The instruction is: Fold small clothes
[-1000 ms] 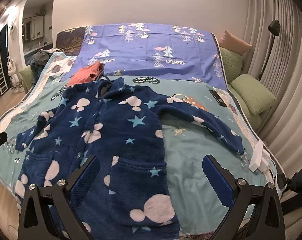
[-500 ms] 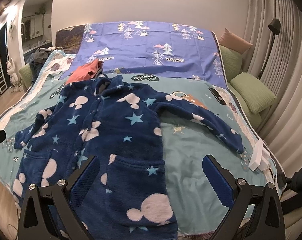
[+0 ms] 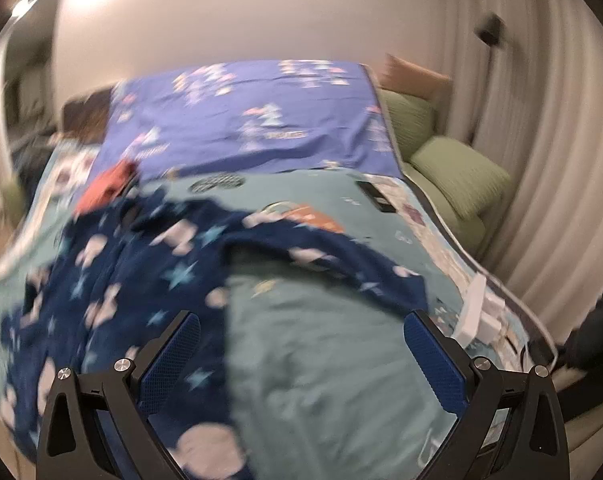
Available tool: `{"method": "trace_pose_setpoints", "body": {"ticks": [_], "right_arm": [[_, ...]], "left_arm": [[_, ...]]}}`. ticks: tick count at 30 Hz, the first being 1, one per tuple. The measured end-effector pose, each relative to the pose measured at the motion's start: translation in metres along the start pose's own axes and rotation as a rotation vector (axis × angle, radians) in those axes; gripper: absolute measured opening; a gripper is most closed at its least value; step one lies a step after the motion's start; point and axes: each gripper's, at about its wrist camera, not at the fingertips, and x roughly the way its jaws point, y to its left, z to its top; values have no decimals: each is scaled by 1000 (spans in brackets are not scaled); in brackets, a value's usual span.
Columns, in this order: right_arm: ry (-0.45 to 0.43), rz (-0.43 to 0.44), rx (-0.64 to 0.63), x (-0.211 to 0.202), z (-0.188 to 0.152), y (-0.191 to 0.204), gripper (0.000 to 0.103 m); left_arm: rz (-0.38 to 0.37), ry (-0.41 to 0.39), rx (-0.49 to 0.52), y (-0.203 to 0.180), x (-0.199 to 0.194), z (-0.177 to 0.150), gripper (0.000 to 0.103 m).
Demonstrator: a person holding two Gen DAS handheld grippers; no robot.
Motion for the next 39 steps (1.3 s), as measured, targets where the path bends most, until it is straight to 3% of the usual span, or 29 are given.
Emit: {"method": "trace_pose_setpoints", "body": {"ticks": [6, 8, 13, 16, 19, 23, 27, 30, 33, 34, 35, 36, 38, 39], "right_arm": [[85, 235, 484, 66, 6, -137, 103], [135, 294, 611, 99, -3, -173, 103], [260, 277, 808, 171, -33, -225, 99], [330, 373, 934, 210, -54, -239, 96], [363, 401, 981, 234, -64, -245, 93], [333, 417, 988, 244, -60, -246, 93], [345, 439, 1010, 260, -52, -246, 84], [348, 418, 1004, 264, -47, -243, 77], [360, 427, 995, 270, -44, -242, 68], [372, 430, 999, 272, -44, -243, 64], [382, 426, 1002, 274, -44, -243, 52], [388, 419, 1003, 274, -43, -245, 37], [380, 388, 979, 271, -37, -245, 17], [363, 366, 960, 266, -30, -244, 15]], "left_arm": [[-120, -131, 200, -78, 60, 46, 98], [-143, -117, 236, -99, 85, 56, 98], [-208, -59, 262, -143, 152, 78, 98], [-227, -42, 282, -160, 186, 85, 98], [-280, -38, 309, -177, 205, 91, 98], [-266, -54, 403, -201, 220, 91, 98], [-361, -18, 496, -222, 225, 80, 98], [-297, -15, 584, -244, 234, 68, 98], [-282, -6, 581, -250, 241, 65, 97], [-303, 6, 551, -248, 239, 67, 90], [-329, 21, 534, -247, 240, 70, 75], [-375, 62, 504, -245, 240, 72, 67], [-410, 109, 481, -245, 241, 73, 38], [-414, 115, 477, -247, 240, 73, 35]]}}
